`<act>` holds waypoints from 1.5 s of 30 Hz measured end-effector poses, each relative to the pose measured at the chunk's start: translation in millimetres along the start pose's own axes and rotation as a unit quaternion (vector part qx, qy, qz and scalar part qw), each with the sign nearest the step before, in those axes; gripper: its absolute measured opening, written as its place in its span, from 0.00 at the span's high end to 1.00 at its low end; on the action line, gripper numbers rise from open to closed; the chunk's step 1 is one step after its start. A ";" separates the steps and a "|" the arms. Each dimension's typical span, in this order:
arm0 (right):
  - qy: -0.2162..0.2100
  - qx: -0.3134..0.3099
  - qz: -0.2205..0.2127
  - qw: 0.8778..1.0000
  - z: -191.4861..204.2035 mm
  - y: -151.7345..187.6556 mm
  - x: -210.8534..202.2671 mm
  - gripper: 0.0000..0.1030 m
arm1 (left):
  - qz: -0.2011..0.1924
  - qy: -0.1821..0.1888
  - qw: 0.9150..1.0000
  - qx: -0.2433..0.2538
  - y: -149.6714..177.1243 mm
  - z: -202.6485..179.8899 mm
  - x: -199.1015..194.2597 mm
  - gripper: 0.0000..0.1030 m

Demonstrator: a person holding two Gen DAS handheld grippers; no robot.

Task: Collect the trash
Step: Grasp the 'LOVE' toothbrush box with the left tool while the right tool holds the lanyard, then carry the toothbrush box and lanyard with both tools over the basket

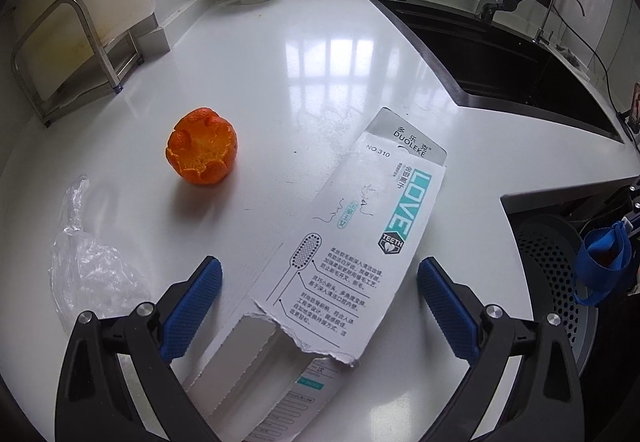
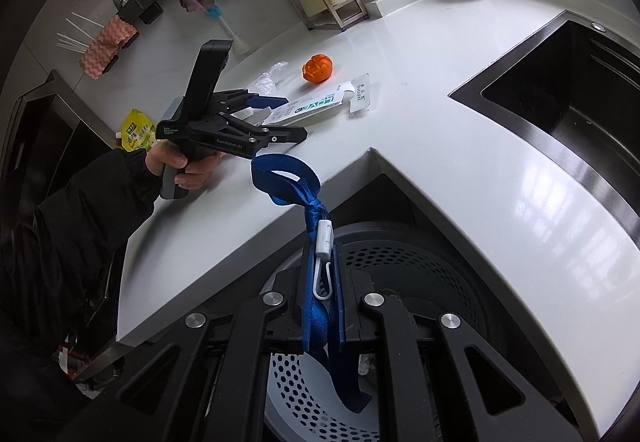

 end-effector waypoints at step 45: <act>0.022 0.031 -0.080 0.996 -8.3 42.9 -49.2 0.91 | -0.137 -0.262 0.916 -0.270 82.9 -213.9 -91.7 0.51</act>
Point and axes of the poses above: each gripper's, at about its wrist camera, not at the fingertips, and x roughly the way its jaws point, z to its left, y to its underside, the point moved 3 cm from there along x, roughly the way its jaws point, and after that the axes turned 13 degrees about y, right-handed, at the moved point
